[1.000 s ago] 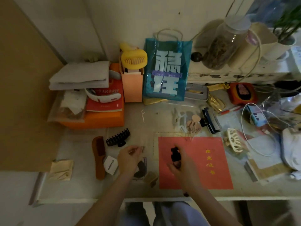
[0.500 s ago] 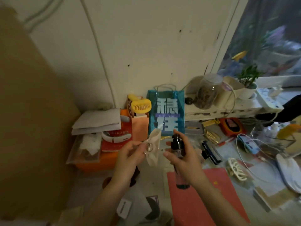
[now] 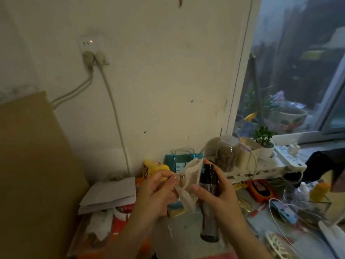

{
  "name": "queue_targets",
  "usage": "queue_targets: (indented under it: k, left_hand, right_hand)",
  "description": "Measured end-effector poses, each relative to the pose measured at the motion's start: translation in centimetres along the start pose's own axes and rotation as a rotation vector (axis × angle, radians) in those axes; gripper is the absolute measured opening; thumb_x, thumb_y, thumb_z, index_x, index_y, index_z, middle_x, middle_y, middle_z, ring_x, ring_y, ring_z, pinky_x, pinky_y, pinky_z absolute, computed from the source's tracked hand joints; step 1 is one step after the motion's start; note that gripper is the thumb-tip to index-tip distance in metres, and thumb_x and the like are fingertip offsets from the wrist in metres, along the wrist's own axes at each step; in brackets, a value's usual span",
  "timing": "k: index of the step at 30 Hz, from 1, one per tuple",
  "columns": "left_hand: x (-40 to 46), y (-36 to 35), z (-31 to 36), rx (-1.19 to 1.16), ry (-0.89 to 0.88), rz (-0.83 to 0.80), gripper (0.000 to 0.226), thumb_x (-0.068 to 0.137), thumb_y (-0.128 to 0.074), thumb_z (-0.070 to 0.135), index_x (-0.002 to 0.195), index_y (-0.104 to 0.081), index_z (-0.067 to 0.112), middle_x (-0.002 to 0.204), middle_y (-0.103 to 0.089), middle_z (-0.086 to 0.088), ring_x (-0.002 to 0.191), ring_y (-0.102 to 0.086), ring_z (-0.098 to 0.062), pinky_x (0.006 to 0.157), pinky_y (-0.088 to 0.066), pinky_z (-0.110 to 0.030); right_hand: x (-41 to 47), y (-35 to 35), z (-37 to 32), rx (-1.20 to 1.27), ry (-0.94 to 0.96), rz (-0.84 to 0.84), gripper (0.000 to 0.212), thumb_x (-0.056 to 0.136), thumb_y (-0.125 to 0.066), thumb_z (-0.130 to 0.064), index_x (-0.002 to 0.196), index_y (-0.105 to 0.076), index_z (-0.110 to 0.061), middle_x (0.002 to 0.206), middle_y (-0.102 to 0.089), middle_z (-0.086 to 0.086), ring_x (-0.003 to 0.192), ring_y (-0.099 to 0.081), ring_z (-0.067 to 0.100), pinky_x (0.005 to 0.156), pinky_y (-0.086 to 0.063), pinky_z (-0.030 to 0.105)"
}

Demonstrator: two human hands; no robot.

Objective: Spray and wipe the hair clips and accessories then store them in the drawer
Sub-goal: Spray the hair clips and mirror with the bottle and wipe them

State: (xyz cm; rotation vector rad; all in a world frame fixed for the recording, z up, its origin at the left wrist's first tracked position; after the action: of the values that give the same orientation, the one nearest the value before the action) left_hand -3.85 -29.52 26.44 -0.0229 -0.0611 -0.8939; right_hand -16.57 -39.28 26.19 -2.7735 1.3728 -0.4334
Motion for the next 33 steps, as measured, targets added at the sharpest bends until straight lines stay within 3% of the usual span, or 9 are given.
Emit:
queue_targets:
  k: [4, 7, 11, 14, 19, 24, 27, 31, 33]
  left_hand:
    - [1.0, -0.6, 4.0, 0.008, -0.061, -0.047, 0.017, 0.089, -0.056, 0.022, 0.096, -0.065, 0.010, 0.091, -0.073, -0.007, 0.081, -0.072, -0.020, 0.074, -0.059, -0.034]
    - [1.3, -1.0, 6.7, 0.046, -0.127, -0.069, 0.021, 0.089, -0.054, 0.027, 0.098, -0.066, 0.013, 0.097, -0.073, -0.008, 0.083, -0.072, -0.020, 0.074, -0.059, -0.033]
    - [1.3, -1.6, 9.2, -0.034, -0.180, -0.104, 0.041, 0.071, -0.054, 0.043, 0.099, -0.067, 0.016, 0.089, -0.075, -0.003, 0.077, -0.072, -0.018, 0.064, -0.058, -0.022]
    - [0.9, -1.9, 11.2, 0.054, -0.290, -0.127, 0.045, 0.067, -0.064, 0.040, 0.108, -0.067, 0.020, 0.095, -0.074, 0.001, 0.087, -0.071, -0.015, 0.073, -0.058, -0.025]
    - [0.8, -2.0, 13.3, 0.110, -0.410, -0.126, 0.044, 0.062, -0.072, 0.031, 0.105, -0.069, 0.023, 0.094, -0.072, 0.002, 0.088, -0.069, -0.012, 0.068, -0.056, -0.021]
    - [0.8, -1.9, 15.0, 0.105, -0.464, -0.144, 0.041, 0.063, -0.071, 0.027, 0.103, -0.070, 0.020, 0.093, -0.071, 0.001, 0.085, -0.069, -0.012, 0.064, -0.053, -0.017]
    - [1.2, -1.4, 15.7, 0.033, -0.453, -0.116, 0.039, 0.064, -0.070, 0.028, 0.102, -0.070, 0.021, 0.095, -0.072, -0.003, 0.085, -0.071, -0.020, 0.070, -0.059, -0.028]
    - [2.0, -0.4, 16.8, -0.128, -0.406, -0.080, 0.038, 0.063, -0.068, 0.030, 0.100, -0.068, 0.023, 0.098, -0.073, -0.001, 0.088, -0.072, -0.023, 0.073, -0.059, -0.028]
    - [2.2, -0.1, 17.5, -0.181, -0.407, -0.074, 0.038, 0.064, -0.067, 0.030, 0.101, -0.067, 0.023, 0.099, -0.074, 0.001, 0.091, -0.071, -0.022, 0.074, -0.058, -0.028]
  right_hand:
    - [1.4, -0.2, -3.3, 0.064, 0.034, -0.020, 0.054, 0.065, -0.073, -0.008, 0.116, -0.059, -0.021, 0.094, -0.073, -0.002, 0.083, -0.070, 0.012, 0.060, -0.055, 0.022]
    - [2.3, -0.1, -5.5, 0.055, 0.068, -0.027, 0.050, 0.068, -0.071, -0.006, 0.114, -0.059, -0.020, 0.094, -0.073, -0.005, 0.083, -0.070, 0.011, 0.062, -0.055, 0.020]
    - [2.9, -0.1, -7.9, 0.013, 0.127, -0.041, 0.050, 0.061, -0.071, -0.016, 0.109, -0.060, -0.024, 0.092, -0.072, -0.010, 0.084, -0.069, 0.009, 0.063, -0.055, 0.021]
    - [3.0, 0.0, -9.3, 0.017, 0.165, -0.040, 0.049, 0.062, -0.072, -0.015, 0.108, -0.060, -0.026, 0.091, -0.072, -0.010, 0.084, -0.069, 0.009, 0.061, -0.055, 0.021]
    - [2.9, 0.2, -11.2, 0.013, 0.210, -0.047, 0.050, 0.063, -0.071, -0.012, 0.109, -0.059, -0.027, 0.089, -0.073, -0.012, 0.080, -0.070, 0.007, 0.058, -0.054, 0.018]
    - [3.1, 0.1, -12.3, -0.031, 0.289, -0.037, 0.062, 0.059, -0.074, -0.021, 0.118, -0.057, -0.028, 0.099, -0.072, -0.005, 0.090, -0.069, 0.014, 0.071, -0.058, 0.028]
    - [3.0, 0.3, -13.1, -0.067, 0.333, 0.002, 0.071, 0.062, -0.073, -0.030, 0.127, -0.047, -0.037, 0.101, -0.070, -0.005, 0.092, -0.069, 0.016, 0.077, -0.058, 0.034]
    - [2.4, 0.9, -15.5, -0.173, 0.464, 0.042, 0.073, 0.070, -0.066, -0.032, 0.132, -0.031, -0.049, 0.092, -0.066, -0.009, 0.078, -0.066, 0.012, 0.065, -0.055, 0.019]
    - [1.8, 0.9, -16.7, -0.274, 0.540, 0.055, 0.069, 0.072, -0.063, -0.035, 0.128, -0.031, -0.057, 0.089, -0.063, -0.011, 0.077, -0.064, 0.011, 0.068, -0.052, 0.013]
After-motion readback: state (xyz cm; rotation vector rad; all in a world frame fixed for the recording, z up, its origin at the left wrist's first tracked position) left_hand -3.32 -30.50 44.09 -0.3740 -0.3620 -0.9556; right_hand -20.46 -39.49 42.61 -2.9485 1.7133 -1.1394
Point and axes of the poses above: each hand's wrist, its own x-axis towards the middle knuckle, its own y-axis out of the back of the hand, z = x × y, the point moved 6 cm from there along x, towards the middle knuckle
